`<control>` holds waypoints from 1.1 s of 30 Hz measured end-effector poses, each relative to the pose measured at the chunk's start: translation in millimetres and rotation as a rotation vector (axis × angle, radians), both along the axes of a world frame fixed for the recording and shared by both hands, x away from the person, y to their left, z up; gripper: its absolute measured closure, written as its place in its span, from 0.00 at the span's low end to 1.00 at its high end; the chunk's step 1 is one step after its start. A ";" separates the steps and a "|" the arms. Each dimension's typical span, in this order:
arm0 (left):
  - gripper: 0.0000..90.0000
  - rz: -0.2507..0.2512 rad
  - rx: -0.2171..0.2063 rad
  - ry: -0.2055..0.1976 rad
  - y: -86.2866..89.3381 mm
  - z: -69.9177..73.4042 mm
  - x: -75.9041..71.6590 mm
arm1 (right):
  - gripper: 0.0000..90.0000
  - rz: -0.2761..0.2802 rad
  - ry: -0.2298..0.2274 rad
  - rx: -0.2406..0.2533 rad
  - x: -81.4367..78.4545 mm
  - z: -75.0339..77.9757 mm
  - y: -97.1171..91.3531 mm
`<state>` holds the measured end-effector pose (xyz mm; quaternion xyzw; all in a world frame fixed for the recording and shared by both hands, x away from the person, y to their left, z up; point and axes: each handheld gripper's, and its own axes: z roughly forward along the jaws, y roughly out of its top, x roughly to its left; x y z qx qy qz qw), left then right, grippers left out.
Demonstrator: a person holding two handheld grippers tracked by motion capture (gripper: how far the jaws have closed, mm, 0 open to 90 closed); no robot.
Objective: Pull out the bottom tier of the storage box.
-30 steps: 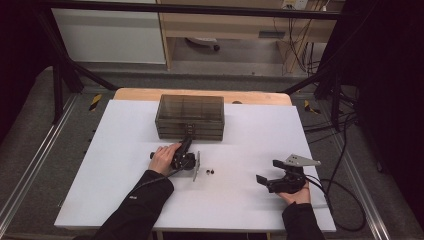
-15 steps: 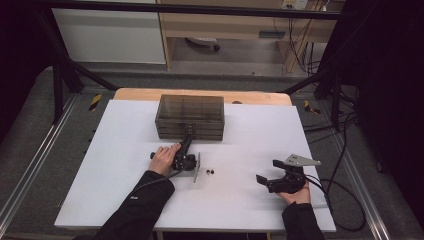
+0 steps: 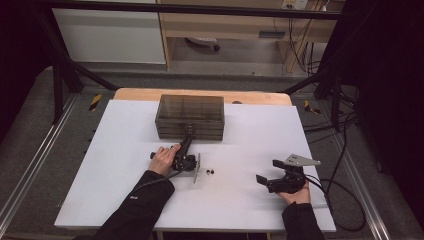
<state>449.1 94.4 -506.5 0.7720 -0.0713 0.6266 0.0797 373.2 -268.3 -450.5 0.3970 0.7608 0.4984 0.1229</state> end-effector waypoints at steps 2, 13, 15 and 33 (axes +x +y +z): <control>0.90 0.003 0.002 -0.005 -0.3 -0.4 -0.3 | 0.01 0.000 0.000 0.001 0.0 0.0 0.0; 0.90 0.006 0.000 -0.003 -0.4 -0.1 -2.5 | 0.01 -0.001 0.001 0.000 -0.1 0.2 0.0; 0.90 0.004 0.001 0.000 -0.6 0.4 -3.6 | 0.01 -0.001 -0.002 -0.001 0.0 0.1 -0.1; 0.90 -0.009 -0.010 0.017 2.3 1.3 -12.9 | 0.01 0.000 -0.001 -0.004 0.1 -0.3 0.1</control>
